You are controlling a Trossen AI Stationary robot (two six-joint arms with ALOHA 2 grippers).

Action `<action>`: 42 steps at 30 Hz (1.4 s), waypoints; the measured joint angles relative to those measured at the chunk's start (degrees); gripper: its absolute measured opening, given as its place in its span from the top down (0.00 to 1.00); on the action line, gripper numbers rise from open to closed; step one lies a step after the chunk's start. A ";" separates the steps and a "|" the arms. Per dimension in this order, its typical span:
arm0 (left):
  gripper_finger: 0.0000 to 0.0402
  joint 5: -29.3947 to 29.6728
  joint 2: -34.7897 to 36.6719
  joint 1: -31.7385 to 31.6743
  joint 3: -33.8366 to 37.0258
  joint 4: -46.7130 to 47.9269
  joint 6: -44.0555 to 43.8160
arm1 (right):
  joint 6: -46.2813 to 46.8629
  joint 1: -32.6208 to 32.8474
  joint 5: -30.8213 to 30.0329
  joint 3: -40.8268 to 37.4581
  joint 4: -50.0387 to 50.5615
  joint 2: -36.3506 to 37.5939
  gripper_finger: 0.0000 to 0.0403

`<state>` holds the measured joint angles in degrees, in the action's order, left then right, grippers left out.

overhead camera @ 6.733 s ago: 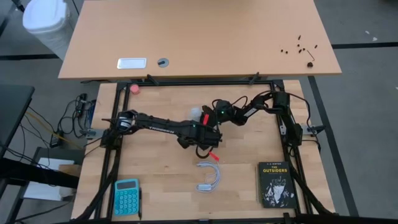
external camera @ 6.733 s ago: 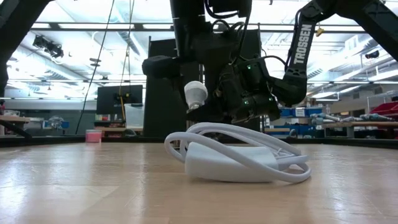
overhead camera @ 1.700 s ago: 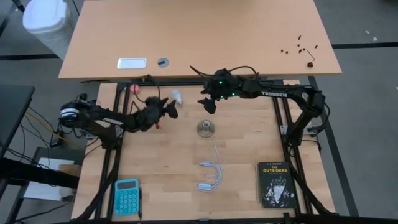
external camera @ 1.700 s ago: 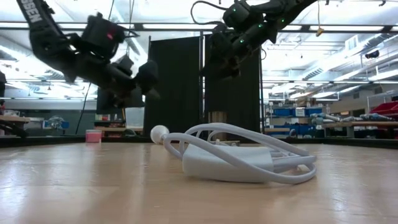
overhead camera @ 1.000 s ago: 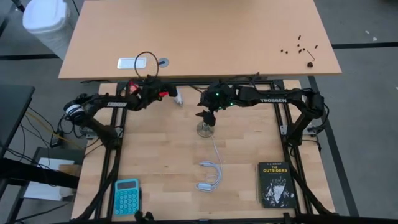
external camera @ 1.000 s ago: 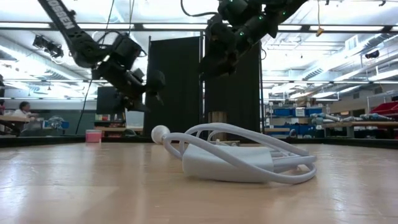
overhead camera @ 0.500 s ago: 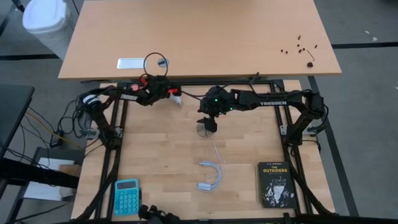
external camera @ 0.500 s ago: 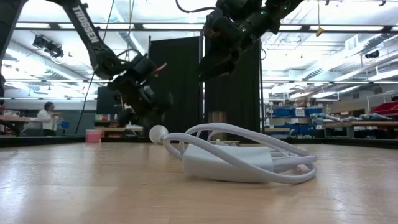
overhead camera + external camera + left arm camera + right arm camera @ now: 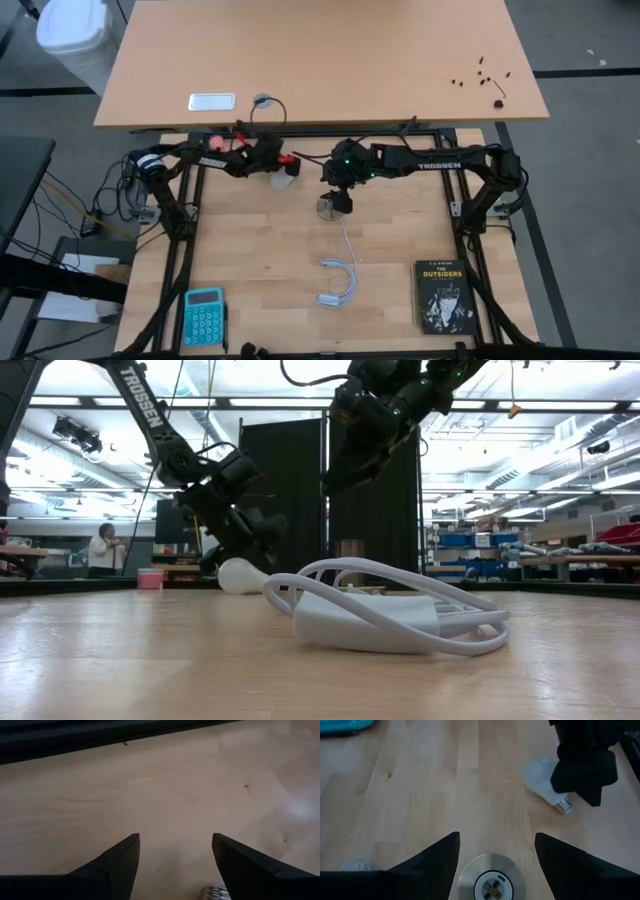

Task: Screw lightbulb
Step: Insert the white lightbulb into the silver lamp

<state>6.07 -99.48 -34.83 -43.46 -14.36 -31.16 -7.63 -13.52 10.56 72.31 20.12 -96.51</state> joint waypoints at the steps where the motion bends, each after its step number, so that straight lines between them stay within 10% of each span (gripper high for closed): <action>1: 0.37 0.79 0.06 0.69 0.00 -0.03 0.38 | -0.05 0.00 0.01 0.00 0.20 0.00 0.33; 42: 0.37 -3.78 1.17 18.78 0.04 -15.33 1.83 | -9.48 0.28 -1.00 0.00 9.39 0.39 0.34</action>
<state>2.29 -98.31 -16.05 -43.42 -29.69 -29.33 -17.11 -13.24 9.56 72.31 29.51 -96.12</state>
